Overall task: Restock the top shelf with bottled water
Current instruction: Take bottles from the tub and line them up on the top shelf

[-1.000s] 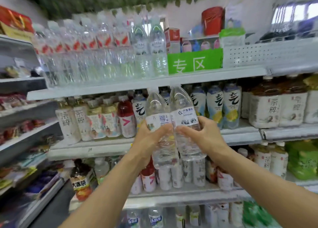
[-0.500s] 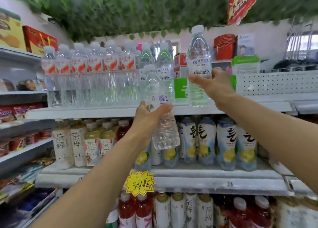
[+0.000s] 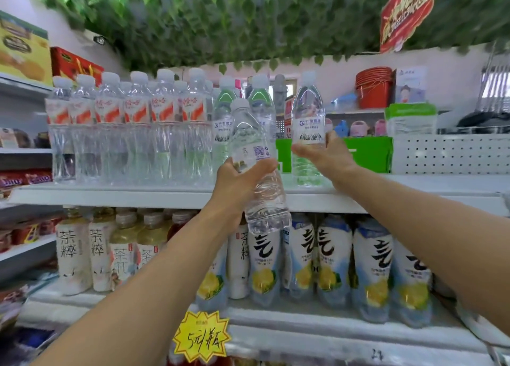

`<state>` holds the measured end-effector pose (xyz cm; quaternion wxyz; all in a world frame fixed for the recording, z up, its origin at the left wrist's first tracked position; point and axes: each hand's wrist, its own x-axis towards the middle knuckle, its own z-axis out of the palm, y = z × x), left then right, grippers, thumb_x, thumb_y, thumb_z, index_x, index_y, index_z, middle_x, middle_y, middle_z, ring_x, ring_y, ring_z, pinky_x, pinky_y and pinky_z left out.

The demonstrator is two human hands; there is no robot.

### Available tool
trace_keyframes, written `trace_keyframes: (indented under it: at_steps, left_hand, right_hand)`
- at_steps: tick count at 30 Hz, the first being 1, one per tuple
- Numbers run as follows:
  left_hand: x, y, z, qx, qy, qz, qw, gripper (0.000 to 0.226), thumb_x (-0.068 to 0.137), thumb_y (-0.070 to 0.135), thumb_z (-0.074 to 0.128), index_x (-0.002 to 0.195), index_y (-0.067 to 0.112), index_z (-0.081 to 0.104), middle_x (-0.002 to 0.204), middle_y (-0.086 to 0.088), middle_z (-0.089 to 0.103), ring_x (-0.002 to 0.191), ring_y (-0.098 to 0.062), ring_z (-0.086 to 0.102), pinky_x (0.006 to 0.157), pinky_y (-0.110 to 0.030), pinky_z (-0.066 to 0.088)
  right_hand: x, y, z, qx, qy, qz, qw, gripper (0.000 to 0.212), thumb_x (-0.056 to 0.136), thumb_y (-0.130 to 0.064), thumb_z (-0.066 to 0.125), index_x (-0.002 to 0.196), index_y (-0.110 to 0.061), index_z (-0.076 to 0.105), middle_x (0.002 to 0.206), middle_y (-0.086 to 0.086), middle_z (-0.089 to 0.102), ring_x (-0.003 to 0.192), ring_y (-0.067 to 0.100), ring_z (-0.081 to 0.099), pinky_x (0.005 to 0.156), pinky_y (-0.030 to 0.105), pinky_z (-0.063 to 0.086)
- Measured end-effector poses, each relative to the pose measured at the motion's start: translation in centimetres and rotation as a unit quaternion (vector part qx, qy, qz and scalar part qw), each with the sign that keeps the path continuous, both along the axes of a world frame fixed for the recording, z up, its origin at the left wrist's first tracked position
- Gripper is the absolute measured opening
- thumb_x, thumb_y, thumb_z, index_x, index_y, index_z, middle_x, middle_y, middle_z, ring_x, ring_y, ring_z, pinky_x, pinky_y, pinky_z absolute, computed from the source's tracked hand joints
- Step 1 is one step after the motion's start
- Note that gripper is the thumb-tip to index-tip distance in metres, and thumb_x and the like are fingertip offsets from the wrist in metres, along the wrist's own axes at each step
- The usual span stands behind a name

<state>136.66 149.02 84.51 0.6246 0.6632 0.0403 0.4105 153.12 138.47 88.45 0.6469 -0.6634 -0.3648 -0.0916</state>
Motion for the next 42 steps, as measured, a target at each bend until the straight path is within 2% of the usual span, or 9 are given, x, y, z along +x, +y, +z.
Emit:
trace_keyframes:
  at_steps: [4, 10, 16, 24, 28, 34, 36, 38, 42]
  left_hand:
    - [0.2, 0.3, 0.1, 0.029, 0.004, -0.004, 1.000, 0.066, 0.065, 0.040, 0.085, 0.121, 0.012, 0.062, 0.102, -0.002, 0.075, 0.093, -0.019, 0.072, 0.083, -0.039, 0.058]
    - [0.5, 1.0, 0.0, 0.039, 0.013, -0.022, 0.999, 0.027, 0.082, 0.026, 0.076, 0.104, 0.020, 0.063, 0.082, 0.008, 0.074, 0.068, -0.001, 0.070, 0.053, -0.015, 0.051]
    - [0.3, 1.1, 0.2, 0.023, 0.020, -0.027, 0.999, 0.029, 0.084, 0.026, 0.074, 0.107, 0.011, 0.067, 0.086, -0.004, 0.075, 0.077, -0.017, 0.073, 0.063, -0.028, 0.057]
    - [0.0, 0.9, 0.0, 0.052, 0.005, -0.033, 0.998, 0.026, 0.086, 0.023, 0.072, 0.109, 0.012, 0.067, 0.087, -0.001, 0.074, 0.078, -0.016, 0.072, 0.067, -0.025, 0.058]
    - [-0.1, 0.5, -0.2, 0.083, 0.010, -0.011, 0.996, 0.032, 0.084, 0.023, 0.075, 0.112, 0.011, 0.065, 0.088, 0.003, 0.074, 0.079, -0.010, 0.072, 0.070, -0.024, 0.054]
    - [-0.5, -2.1, -0.5, 0.152, 0.036, 0.030, 0.987, 0.053, 0.080, 0.027, 0.080, 0.122, 0.019, 0.048, 0.101, 0.007, 0.069, 0.083, -0.002, 0.067, 0.061, -0.010, 0.049]
    - [-0.7, -3.1, -1.2, 0.159, 0.047, 0.026, 0.986, 0.053, 0.081, 0.026, 0.079, 0.122, 0.021, 0.046, 0.101, 0.008, 0.067, 0.083, 0.000, 0.064, 0.063, -0.013, 0.047]
    - [-0.9, -3.7, -1.9, 0.148, 0.048, 0.023, 0.987, 0.054, 0.081, 0.022, 0.079, 0.122, 0.020, 0.044, 0.101, 0.006, 0.067, 0.080, 0.000, 0.065, 0.061, -0.013, 0.049]
    - [-1.6, -4.1, -3.0, 0.140, 0.054, 0.019, 0.989, 0.057, 0.079, 0.025, 0.081, 0.121, 0.022, 0.043, 0.100, 0.007, 0.066, 0.072, 0.005, 0.065, 0.057, -0.010, 0.048]
  right_hand:
    - [1.4, 1.6, 0.2, -0.011, 0.010, -0.011, 1.000, 0.066, 0.078, -0.030, 0.081, 0.131, -0.012, 0.045, 0.121, 0.002, 0.063, 0.111, 0.019, 0.058, 0.094, 0.032, 0.045]
    - [2.6, 3.6, 0.4, -0.035, 0.027, -0.010, 0.999, 0.077, 0.079, -0.035, 0.080, 0.139, -0.009, 0.038, 0.131, 0.007, 0.059, 0.124, 0.026, 0.053, 0.109, 0.047, 0.041]
    - [3.1, 5.3, 0.5, -0.057, 0.037, -0.001, 0.998, 0.097, 0.074, -0.043, 0.080, 0.148, -0.011, 0.027, 0.145, 0.013, 0.047, 0.136, 0.032, 0.043, 0.113, 0.054, 0.034]
    - [2.7, 4.8, 0.8, -0.117, 0.039, -0.006, 0.992, 0.098, 0.074, -0.051, 0.077, 0.148, -0.010, 0.027, 0.141, 0.006, 0.050, 0.131, 0.027, 0.045, 0.113, 0.050, 0.034]
    - [-0.3, 2.0, 1.8, -0.134, -0.039, -0.058, 0.988, 0.097, 0.085, -0.054, 0.067, 0.153, -0.009, 0.015, 0.155, 0.011, 0.033, 0.140, 0.030, 0.035, 0.115, 0.047, 0.030]
    - [-8.2, -0.9, 2.4, -0.054, -0.088, 0.073, 0.992, 0.047, 0.098, -0.047, 0.050, 0.116, -0.007, 0.068, 0.109, 0.003, 0.070, 0.098, 0.011, 0.063, 0.089, 0.034, 0.051]
    - [-9.6, -0.9, 2.3, -0.051, -0.060, 0.083, 0.993, 0.044, 0.099, -0.043, 0.050, 0.103, -0.005, 0.072, 0.094, 0.000, 0.074, 0.088, 0.012, 0.066, 0.084, 0.029, 0.049]
    - [-10.2, -1.1, 2.2, -0.036, -0.019, 0.101, 0.994, 0.040, 0.100, -0.036, 0.050, 0.093, -0.003, 0.071, 0.087, 0.005, 0.076, 0.091, 0.023, 0.070, 0.092, 0.041, 0.052]
    - [-10.7, -1.5, 1.3, -0.021, 0.022, 0.127, 0.991, 0.039, 0.103, -0.030, 0.047, 0.097, 0.002, 0.069, 0.082, 0.006, 0.074, 0.080, 0.015, 0.069, 0.085, 0.037, 0.055]
